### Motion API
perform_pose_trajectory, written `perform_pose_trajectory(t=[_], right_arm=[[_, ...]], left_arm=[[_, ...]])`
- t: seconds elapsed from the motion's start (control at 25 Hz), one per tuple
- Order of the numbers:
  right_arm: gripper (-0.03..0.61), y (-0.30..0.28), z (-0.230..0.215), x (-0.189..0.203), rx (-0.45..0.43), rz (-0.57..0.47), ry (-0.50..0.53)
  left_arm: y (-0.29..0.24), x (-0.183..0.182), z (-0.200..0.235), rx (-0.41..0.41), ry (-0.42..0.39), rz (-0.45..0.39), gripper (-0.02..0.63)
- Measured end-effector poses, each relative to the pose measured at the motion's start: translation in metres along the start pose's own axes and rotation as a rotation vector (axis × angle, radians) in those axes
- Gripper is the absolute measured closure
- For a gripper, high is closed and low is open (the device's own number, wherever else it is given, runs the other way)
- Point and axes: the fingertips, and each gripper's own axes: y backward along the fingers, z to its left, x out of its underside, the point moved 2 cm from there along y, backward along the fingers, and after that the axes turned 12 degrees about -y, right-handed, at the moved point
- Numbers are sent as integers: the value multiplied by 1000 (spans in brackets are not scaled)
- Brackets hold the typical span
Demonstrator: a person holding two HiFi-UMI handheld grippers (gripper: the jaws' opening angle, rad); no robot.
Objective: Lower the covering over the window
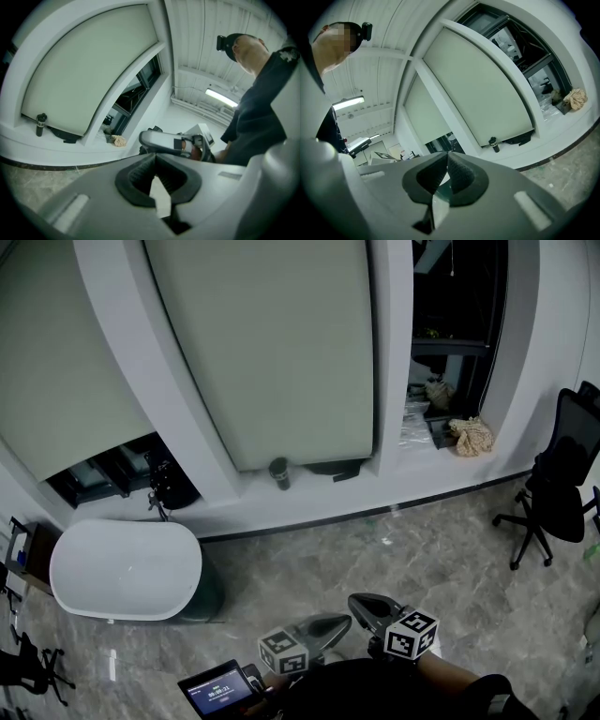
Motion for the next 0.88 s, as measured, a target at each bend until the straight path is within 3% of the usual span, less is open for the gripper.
perform_pose_trajectory(t=[0.88], right_arm=[[571,-8,13,7,-25,17,46]], left_arm=[[12,0,4,-19,5,-24,614]])
